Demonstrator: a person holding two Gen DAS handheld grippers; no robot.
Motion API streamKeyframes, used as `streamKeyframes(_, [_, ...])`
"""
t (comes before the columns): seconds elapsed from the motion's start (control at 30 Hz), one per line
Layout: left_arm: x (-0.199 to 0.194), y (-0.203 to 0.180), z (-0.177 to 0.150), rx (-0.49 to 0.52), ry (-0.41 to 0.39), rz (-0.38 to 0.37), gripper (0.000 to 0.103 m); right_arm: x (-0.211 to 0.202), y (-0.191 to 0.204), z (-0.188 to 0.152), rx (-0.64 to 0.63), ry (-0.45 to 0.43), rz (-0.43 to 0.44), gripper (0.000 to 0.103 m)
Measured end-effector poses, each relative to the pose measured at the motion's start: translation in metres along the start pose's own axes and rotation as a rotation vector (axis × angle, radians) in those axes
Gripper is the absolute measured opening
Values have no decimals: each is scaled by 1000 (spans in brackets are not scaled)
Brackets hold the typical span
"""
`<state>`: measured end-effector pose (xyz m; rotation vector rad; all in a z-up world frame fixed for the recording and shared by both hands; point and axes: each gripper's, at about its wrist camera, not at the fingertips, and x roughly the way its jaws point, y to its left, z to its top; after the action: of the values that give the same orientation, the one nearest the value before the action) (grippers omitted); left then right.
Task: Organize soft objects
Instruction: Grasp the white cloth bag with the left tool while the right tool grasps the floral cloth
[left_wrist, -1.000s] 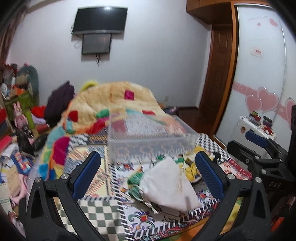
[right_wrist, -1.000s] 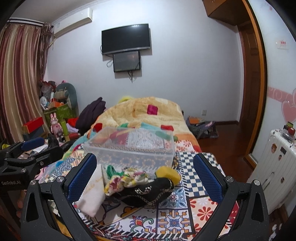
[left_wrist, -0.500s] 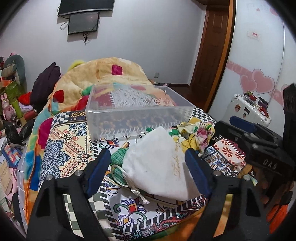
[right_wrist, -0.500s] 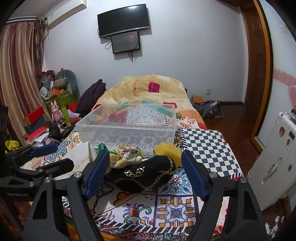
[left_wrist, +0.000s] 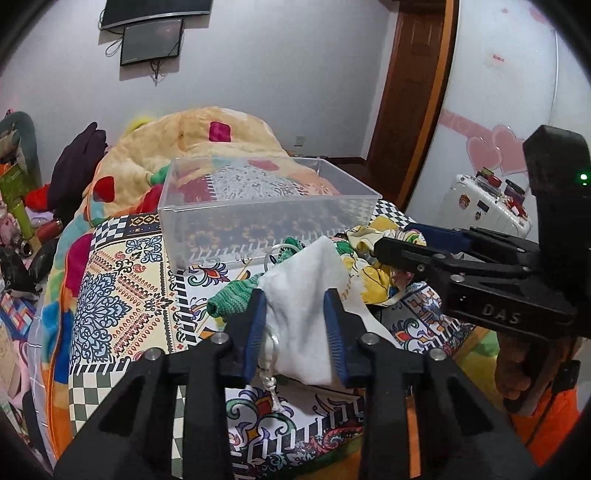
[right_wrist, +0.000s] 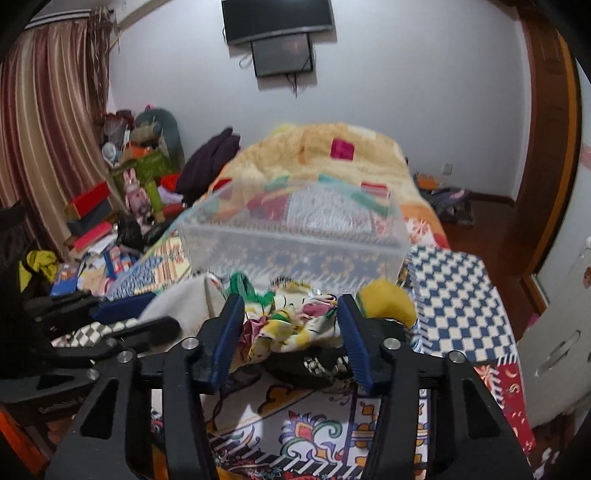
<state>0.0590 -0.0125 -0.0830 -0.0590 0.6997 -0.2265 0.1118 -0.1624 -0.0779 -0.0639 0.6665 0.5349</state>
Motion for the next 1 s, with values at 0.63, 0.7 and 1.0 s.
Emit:
streamKeyframes(0.63, [-25,9,-2,23,-89,23,5,-11,-3,-14,1,45,-21,9])
streamKeyframes(0.7, [-30,8,1,28,-107,25,5,-20,-2,-9,-2,13,-21,9])
streamKeyframes(1.0, [-14,10,-7,14,1,-20,44,-8,-3,-10,-7,32,-50,9])
